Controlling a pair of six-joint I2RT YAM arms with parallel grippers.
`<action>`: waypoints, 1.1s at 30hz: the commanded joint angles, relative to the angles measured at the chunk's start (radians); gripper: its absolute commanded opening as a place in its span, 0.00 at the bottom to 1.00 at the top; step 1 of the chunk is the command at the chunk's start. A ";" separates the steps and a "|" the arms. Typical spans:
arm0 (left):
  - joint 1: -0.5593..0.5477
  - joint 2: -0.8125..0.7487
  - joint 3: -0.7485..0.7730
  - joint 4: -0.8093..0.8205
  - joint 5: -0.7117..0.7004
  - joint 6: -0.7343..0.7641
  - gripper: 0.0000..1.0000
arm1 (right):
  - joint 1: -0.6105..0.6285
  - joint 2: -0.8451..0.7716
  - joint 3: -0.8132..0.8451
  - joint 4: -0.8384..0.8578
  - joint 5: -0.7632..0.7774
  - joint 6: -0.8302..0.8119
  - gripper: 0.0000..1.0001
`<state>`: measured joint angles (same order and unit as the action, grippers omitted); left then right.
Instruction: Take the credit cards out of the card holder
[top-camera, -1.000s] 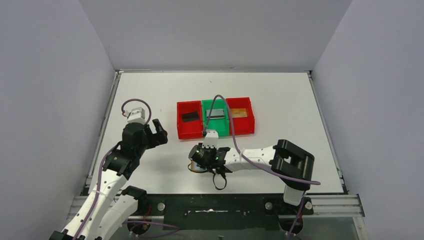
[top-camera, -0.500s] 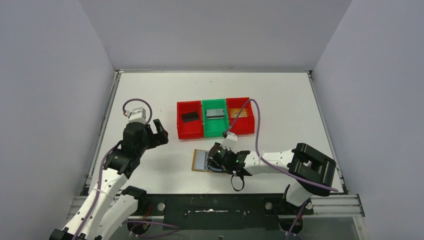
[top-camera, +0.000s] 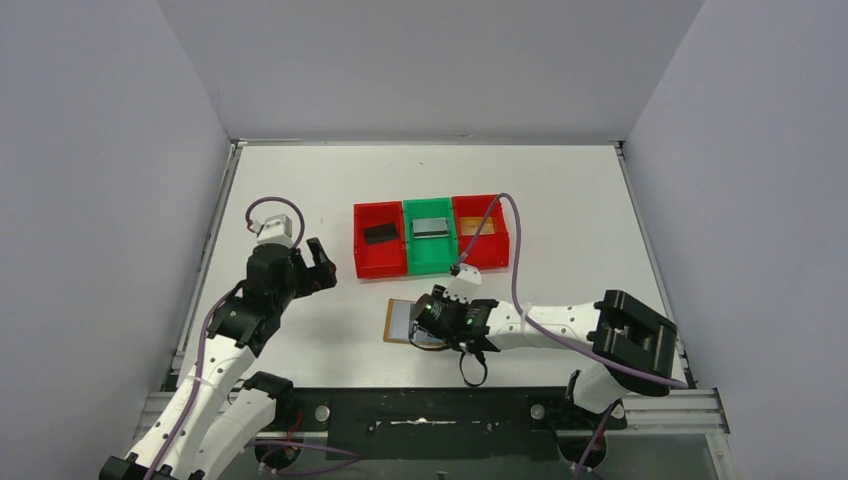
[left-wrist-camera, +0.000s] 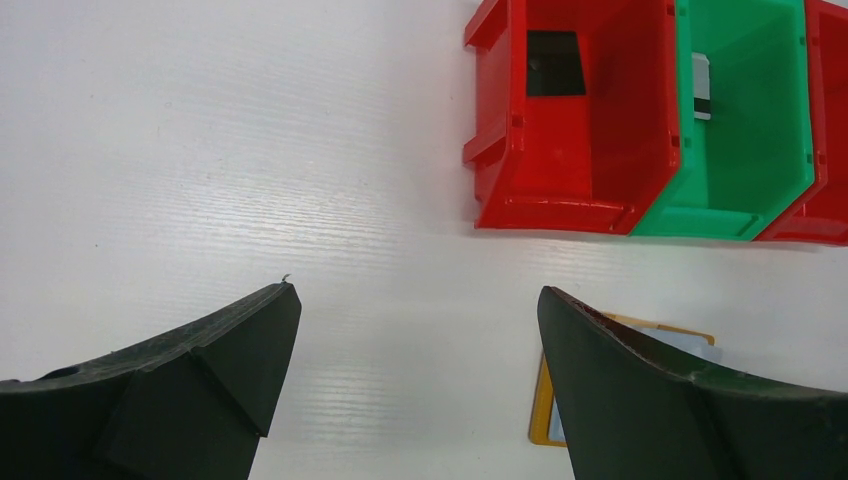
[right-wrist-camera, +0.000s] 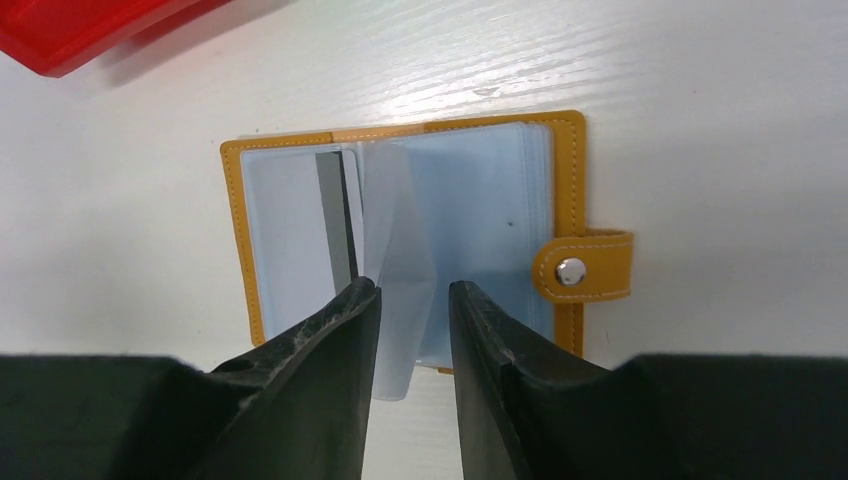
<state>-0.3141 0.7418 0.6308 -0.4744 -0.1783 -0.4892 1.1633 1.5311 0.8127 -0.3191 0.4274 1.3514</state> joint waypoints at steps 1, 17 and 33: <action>0.006 -0.004 0.004 0.051 0.010 0.009 0.92 | 0.041 -0.011 0.071 -0.220 0.167 0.118 0.34; 0.007 -0.012 0.003 0.053 0.011 0.009 0.92 | 0.071 -0.135 0.096 -0.240 0.275 0.076 0.42; 0.007 -0.007 0.013 0.033 0.014 -0.005 0.92 | -0.028 0.080 0.061 0.156 -0.092 -0.099 0.26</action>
<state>-0.3122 0.7406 0.6304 -0.4747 -0.1776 -0.4892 1.1572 1.6276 0.9066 -0.2379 0.3752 1.2388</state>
